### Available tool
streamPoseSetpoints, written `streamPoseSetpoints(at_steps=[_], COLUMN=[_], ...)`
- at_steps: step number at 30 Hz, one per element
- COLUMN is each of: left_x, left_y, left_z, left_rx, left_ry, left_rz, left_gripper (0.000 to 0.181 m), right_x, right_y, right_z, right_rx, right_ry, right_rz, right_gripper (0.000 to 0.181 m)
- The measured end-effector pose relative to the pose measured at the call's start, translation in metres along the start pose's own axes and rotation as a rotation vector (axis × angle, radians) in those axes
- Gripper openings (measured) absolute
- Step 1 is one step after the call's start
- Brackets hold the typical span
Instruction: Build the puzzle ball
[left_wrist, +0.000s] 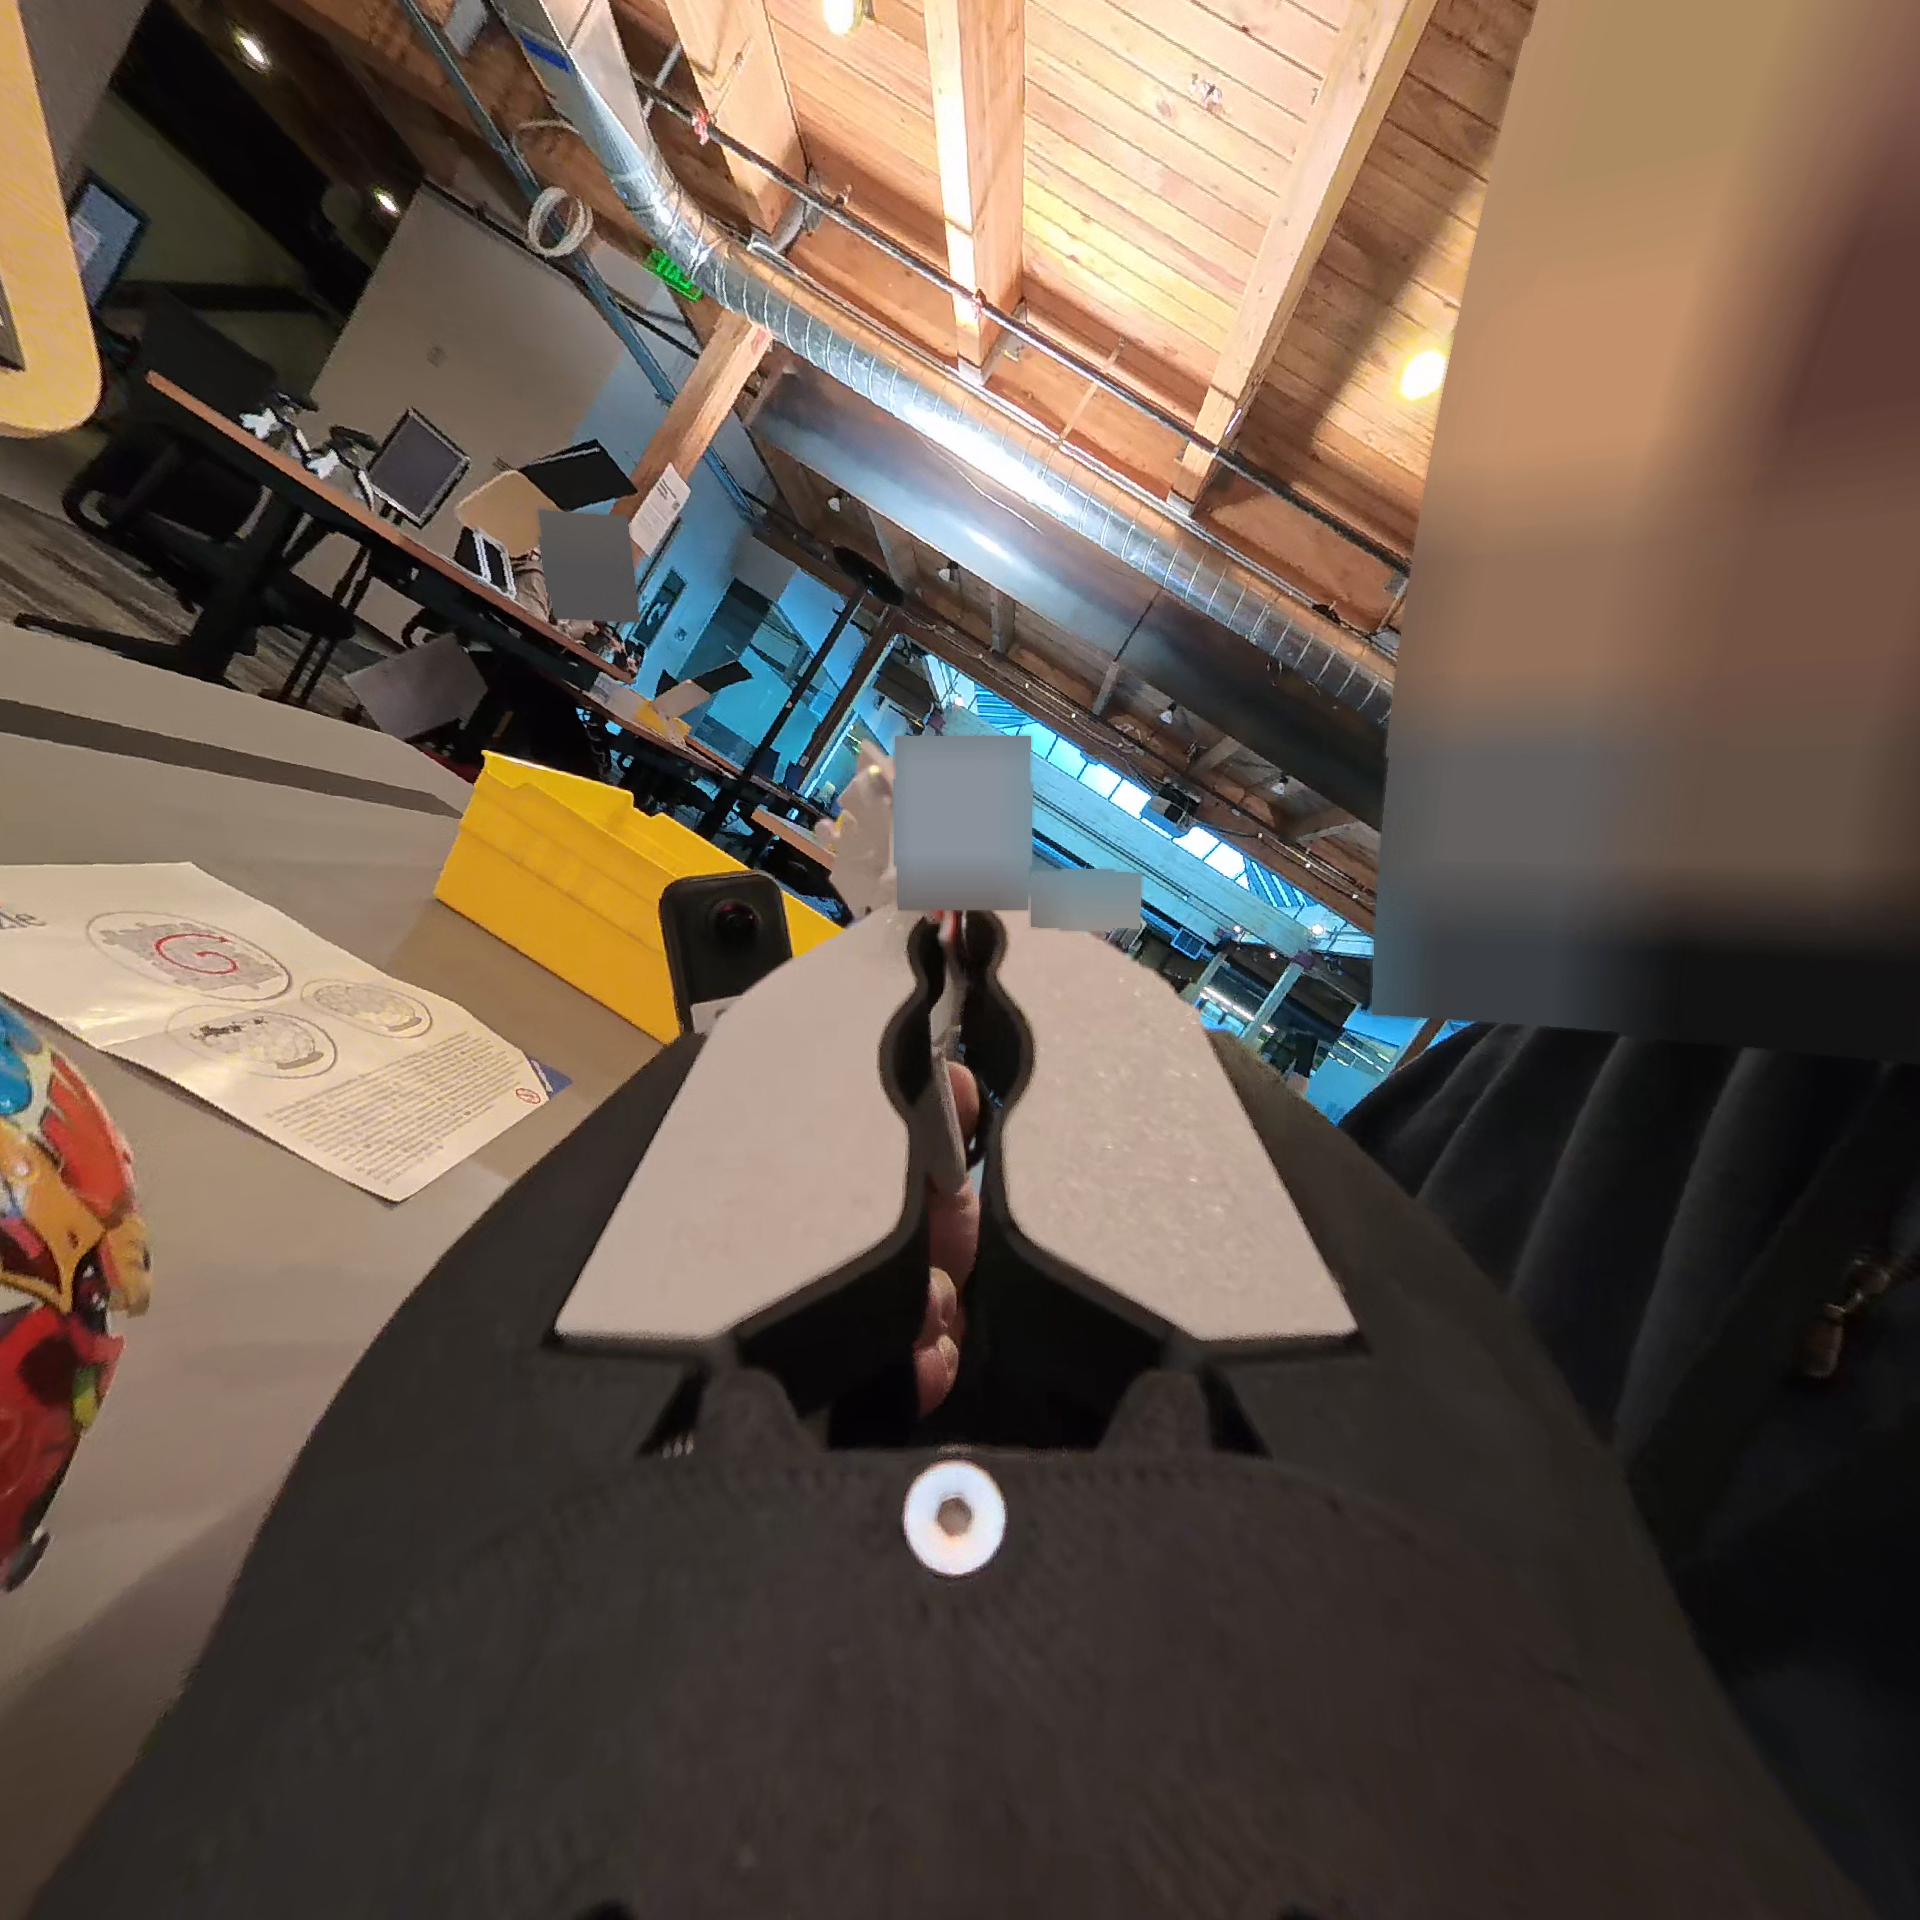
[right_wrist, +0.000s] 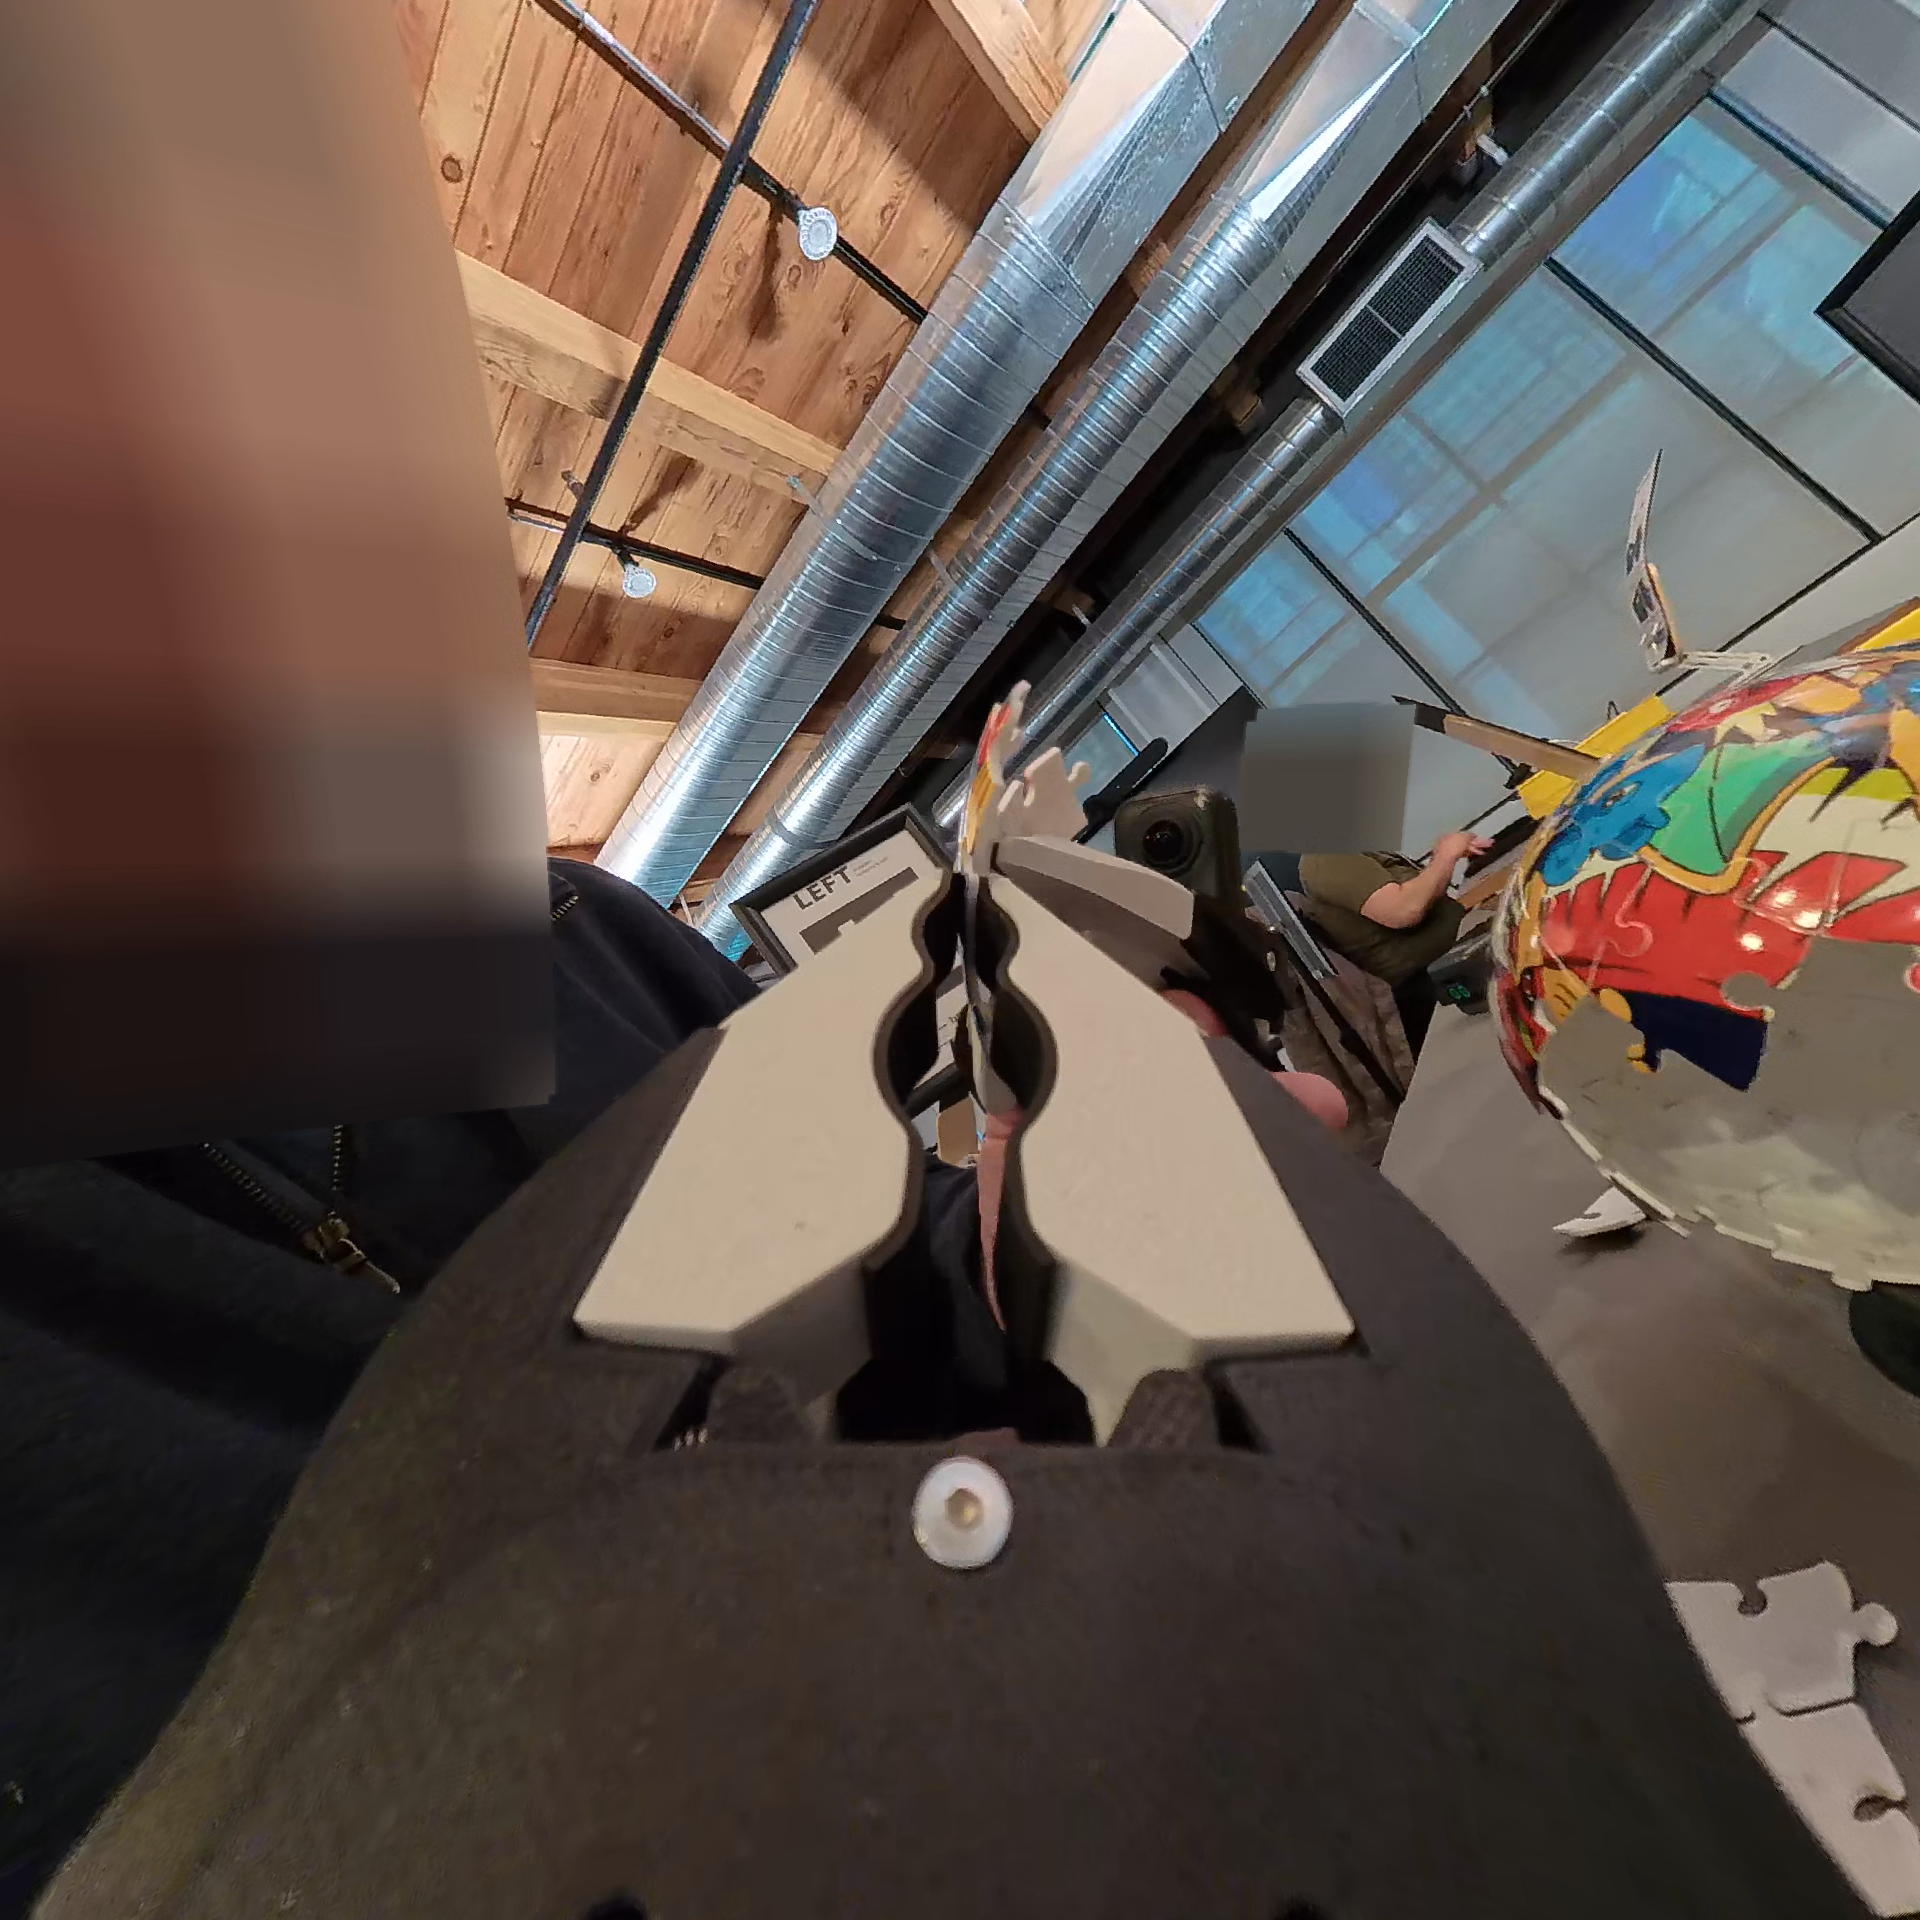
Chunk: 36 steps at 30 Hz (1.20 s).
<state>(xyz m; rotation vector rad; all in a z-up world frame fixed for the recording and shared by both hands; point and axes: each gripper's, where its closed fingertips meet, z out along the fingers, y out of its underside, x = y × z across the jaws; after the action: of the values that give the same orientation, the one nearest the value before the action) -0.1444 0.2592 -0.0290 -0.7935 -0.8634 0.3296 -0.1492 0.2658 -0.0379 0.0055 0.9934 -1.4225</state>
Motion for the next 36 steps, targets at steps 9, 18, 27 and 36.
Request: streamPoseSetpoints(at_steps=[9, 18, 27, 36], left_x=[-0.0057, -0.0097, -0.0084, -0.0090], left_y=[-0.0010, 0.0042, 0.0025, 0.0019], left_z=[-0.0017, -0.0019, -0.0018, -0.0038], left_rx=[0.014, -0.003, 0.051, 0.093], left_ry=[-0.007, 0.017, 0.047, 0.054], left_rz=[0.026, -0.047, -0.201, -0.288], left_gripper=[0.002, 0.003, 0.002, 0.002], right_x=[0.0023, 0.0059, 0.0027, 0.0023], right_y=[-0.0059, -0.0035, -0.0034, -0.0034], right_z=[-0.0033, -0.0057, -0.0037, -0.0013], right_rx=[0.014, 0.000, -0.033, -0.054], right_ry=[0.030, 0.054, 0.073, 0.094], right_rz=[0.006, -0.003, -0.098, -0.139], right_gripper=[0.000, 0.000, 0.000, 0.001])
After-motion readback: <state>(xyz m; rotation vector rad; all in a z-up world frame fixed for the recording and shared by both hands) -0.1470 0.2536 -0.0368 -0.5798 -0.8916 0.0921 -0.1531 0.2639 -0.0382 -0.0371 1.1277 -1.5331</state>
